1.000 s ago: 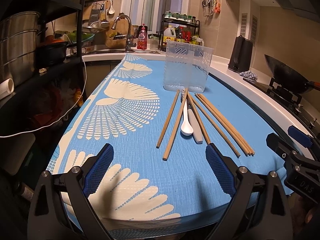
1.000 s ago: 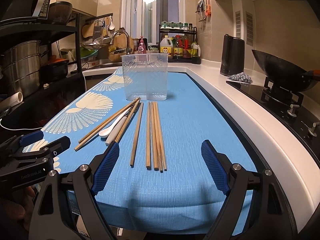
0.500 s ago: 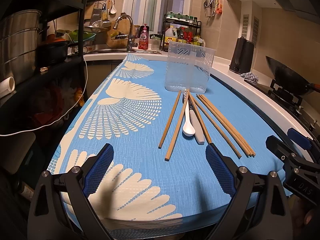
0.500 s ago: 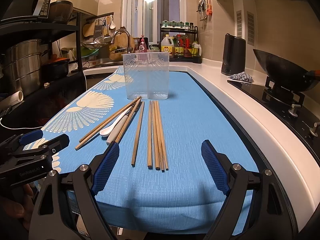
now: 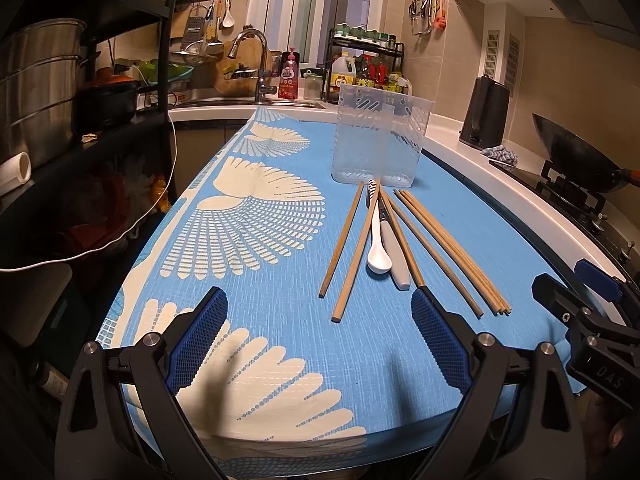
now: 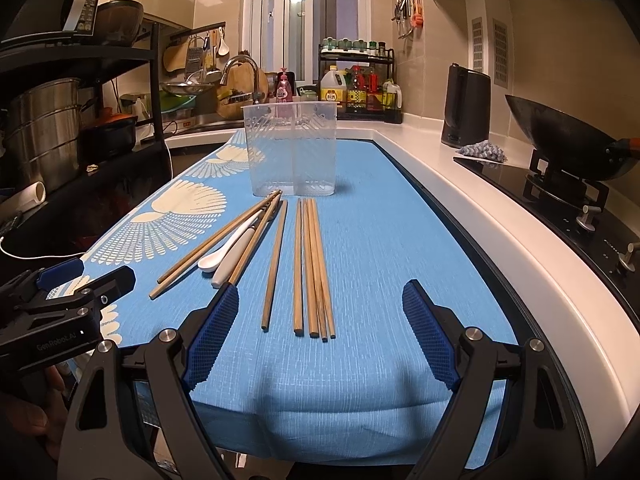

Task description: Organize utensils

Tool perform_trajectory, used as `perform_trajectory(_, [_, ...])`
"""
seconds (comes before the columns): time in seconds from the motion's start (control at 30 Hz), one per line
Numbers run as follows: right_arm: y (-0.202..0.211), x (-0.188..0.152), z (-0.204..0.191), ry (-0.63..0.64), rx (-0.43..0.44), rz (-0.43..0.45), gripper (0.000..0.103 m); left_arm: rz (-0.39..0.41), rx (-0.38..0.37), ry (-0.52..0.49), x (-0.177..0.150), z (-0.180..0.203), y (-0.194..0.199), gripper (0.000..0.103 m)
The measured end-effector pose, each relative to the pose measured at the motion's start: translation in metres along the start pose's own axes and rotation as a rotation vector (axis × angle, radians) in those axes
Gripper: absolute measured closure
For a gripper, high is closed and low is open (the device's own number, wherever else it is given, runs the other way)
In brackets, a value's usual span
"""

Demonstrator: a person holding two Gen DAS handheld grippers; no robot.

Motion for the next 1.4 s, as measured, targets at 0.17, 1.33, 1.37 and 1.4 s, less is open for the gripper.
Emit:
perform_trajectory(0.17, [0.0,-0.001,0.001,-0.001,-0.003,0.001,0.02,0.001,0.0,-0.003,0.0,0.001,0.0,0.013])
perform_trajectory(1.33, [-0.005,-0.006,0.013,-0.027,-0.027,-0.018,0.04,-0.002,-0.017,-0.026,-0.003,0.009,0.002,0.021])
perform_trajectory(1.37, [-0.01,-0.008,0.015,-0.04,-0.021,-0.028,0.043,-0.007,-0.016,-0.026,-0.004,0.009,0.002,0.027])
perform_trajectory(1.4, [-0.014,-0.009,0.017,-0.048,-0.017,-0.035,0.049,-0.014,-0.013,-0.027,-0.005,0.008,0.0,0.03])
Point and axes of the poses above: each gripper's, at about its wrist camera, not at the fingertips, and y roughly against the way its jaws point, z to its right, x to its top, the point moved 4 cm from there along -y, roughly the way its jaws point, and after that the axes turned 10 degrees about y, right-handed, at the moved point
